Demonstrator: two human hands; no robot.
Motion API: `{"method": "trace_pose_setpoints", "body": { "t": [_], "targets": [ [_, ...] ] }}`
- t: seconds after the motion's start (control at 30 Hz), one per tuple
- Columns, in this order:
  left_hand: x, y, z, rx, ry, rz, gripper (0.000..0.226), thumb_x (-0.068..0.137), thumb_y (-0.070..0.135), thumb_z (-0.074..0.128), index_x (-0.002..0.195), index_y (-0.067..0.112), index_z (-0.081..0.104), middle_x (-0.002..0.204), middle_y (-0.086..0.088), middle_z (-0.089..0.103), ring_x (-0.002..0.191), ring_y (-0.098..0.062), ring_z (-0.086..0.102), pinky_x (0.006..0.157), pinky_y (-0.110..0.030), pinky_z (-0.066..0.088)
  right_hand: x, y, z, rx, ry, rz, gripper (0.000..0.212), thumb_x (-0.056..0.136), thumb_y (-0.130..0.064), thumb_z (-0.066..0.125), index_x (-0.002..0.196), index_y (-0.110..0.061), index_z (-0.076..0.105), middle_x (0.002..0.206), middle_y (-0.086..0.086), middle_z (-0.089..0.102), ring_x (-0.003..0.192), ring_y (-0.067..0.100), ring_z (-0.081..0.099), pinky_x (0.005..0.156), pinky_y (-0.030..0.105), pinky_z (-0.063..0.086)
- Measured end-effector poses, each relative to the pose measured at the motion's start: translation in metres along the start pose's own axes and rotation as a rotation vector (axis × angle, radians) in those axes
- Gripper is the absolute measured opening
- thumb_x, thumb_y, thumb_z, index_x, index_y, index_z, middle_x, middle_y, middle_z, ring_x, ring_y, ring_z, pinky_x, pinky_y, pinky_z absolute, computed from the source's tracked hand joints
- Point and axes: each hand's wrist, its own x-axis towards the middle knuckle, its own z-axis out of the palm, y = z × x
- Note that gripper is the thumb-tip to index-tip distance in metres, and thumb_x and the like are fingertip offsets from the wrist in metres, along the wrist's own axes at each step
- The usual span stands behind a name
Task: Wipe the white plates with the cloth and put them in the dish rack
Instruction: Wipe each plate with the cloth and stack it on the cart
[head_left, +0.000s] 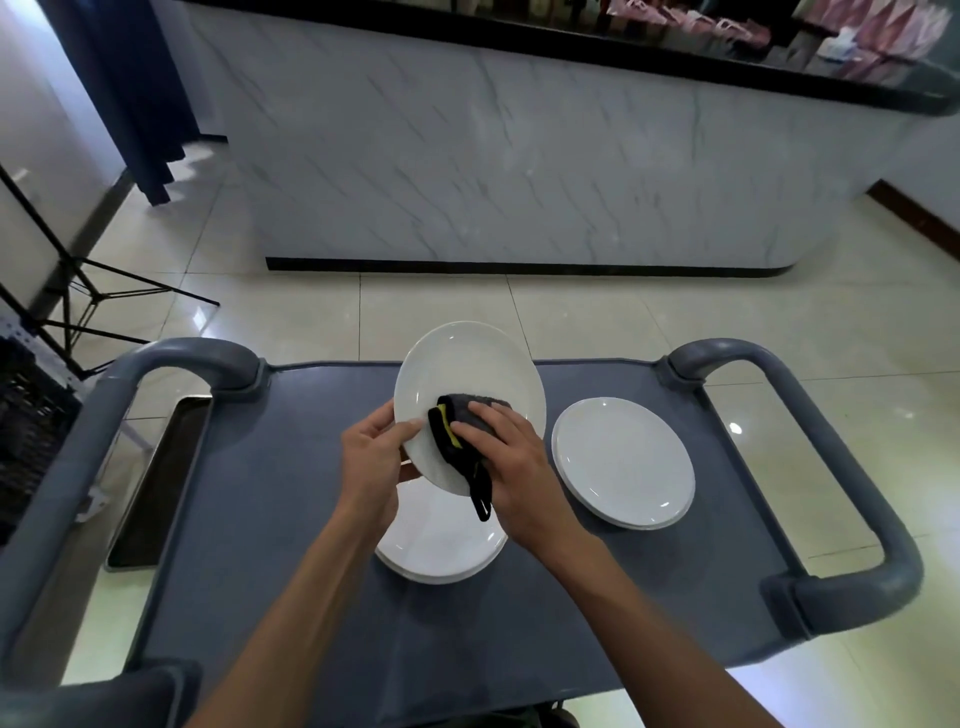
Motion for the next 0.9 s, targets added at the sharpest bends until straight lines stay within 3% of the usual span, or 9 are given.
{"method": "trace_pose_setpoints", "body": {
  "t": [0.27, 0.43, 0.57, 0.7, 0.9],
  "targets": [
    [-0.006, -0.001, -0.002, 0.085, -0.093, 0.039, 0.039, 0.088, -0.005, 0.059, 0.1, 0.027, 0.08, 0.093, -0.011, 0.078, 0.071, -0.026, 0.071, 0.057, -0.038, 0.058, 0.038, -0.01, -0.008, 0.027, 0.104, 0.082, 0.047, 0.095, -0.009, 0.042, 0.139, -0.017, 0.058, 0.151, 0.007, 0.045, 0.14, 0.028, 0.037, 0.116, 0.048, 0.03],
    [-0.011, -0.002, -0.001, 0.057, -0.128, 0.01, 0.045, 0.086, -0.012, 0.058, 0.097, 0.026, 0.08, 0.093, -0.014, 0.077, 0.071, -0.03, 0.071, 0.056, -0.038, 0.057, 0.055, -0.011, -0.014, -0.012, 0.12, 0.002, 0.048, 0.096, 0.0, 0.051, 0.14, -0.019, 0.056, 0.152, 0.006, 0.043, 0.142, 0.028, 0.035, 0.116, 0.048, 0.03],
    [-0.011, 0.0, -0.008, 0.033, -0.11, 0.046, 0.046, 0.084, -0.013, 0.058, 0.097, 0.025, 0.081, 0.089, -0.013, 0.077, 0.068, -0.026, 0.07, 0.053, -0.036, 0.056, 0.061, -0.013, -0.02, -0.056, 0.22, 0.05, 0.045, 0.098, -0.019, 0.039, 0.139, -0.017, 0.056, 0.149, 0.009, 0.046, 0.139, 0.031, 0.038, 0.115, 0.047, 0.032],
    [-0.008, 0.001, -0.016, -0.007, -0.083, 0.062, 0.042, 0.083, -0.013, 0.058, 0.11, 0.015, 0.076, 0.087, -0.012, 0.076, 0.067, -0.023, 0.069, 0.051, -0.032, 0.054, 0.068, -0.009, -0.03, -0.102, 0.295, 0.151, 0.045, 0.098, -0.006, 0.05, 0.141, -0.017, 0.054, 0.15, 0.007, 0.045, 0.139, 0.029, 0.037, 0.113, 0.046, 0.033],
    [-0.005, 0.0, -0.019, -0.075, -0.059, 0.067, 0.04, 0.084, -0.013, 0.058, 0.111, 0.01, 0.074, 0.085, -0.007, 0.075, 0.067, -0.021, 0.066, 0.051, -0.03, 0.053, 0.069, 0.0, -0.043, -0.023, 0.261, 0.193, 0.047, 0.099, -0.011, 0.052, 0.146, -0.017, 0.048, 0.15, 0.004, 0.044, 0.137, 0.024, 0.037, 0.115, 0.039, 0.03]
  ]
}}
